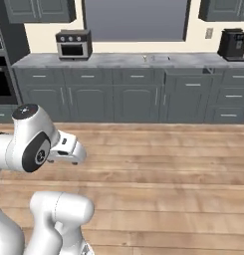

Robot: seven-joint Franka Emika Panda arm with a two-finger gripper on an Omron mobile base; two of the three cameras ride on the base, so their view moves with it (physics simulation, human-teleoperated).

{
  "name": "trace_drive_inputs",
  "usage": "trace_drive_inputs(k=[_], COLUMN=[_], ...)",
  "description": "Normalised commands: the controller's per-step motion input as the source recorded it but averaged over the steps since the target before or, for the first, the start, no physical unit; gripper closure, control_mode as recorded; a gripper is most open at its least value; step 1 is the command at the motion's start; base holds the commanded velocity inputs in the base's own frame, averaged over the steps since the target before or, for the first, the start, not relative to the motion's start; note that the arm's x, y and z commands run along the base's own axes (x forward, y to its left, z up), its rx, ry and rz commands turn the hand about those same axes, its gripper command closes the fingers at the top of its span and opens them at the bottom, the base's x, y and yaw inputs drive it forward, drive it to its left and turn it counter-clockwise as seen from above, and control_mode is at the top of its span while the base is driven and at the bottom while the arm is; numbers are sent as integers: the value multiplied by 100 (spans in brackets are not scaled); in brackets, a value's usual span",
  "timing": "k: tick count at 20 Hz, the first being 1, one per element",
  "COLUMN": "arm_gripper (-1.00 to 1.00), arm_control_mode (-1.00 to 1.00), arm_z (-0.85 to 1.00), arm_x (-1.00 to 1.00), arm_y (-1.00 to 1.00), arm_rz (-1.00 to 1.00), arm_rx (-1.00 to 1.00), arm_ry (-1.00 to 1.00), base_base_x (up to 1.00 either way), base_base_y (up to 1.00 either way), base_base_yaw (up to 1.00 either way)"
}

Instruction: Organize the utensils by type. Pick up the wooden spoons from the counter and place them in the open cabinet. Then pick up the metallic utensils from the counter and place them in the open drawer.

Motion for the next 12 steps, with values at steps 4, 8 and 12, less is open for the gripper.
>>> trace_drive_inputs(k=[4,8,12], arm_gripper=[-100,-100,-100], arm_control_mode=[100,100,100], arm_z=[0,0,0], arm_x=[0,0,0], arm_y=[0,0,0], arm_rz=[0,0,0], arm_rx=[0,0,0], arm_ry=[0,0,0], base_base_x=[100,100,100], base_base_y=[0,0,0], base_base_yaw=[-11,-6,-9])
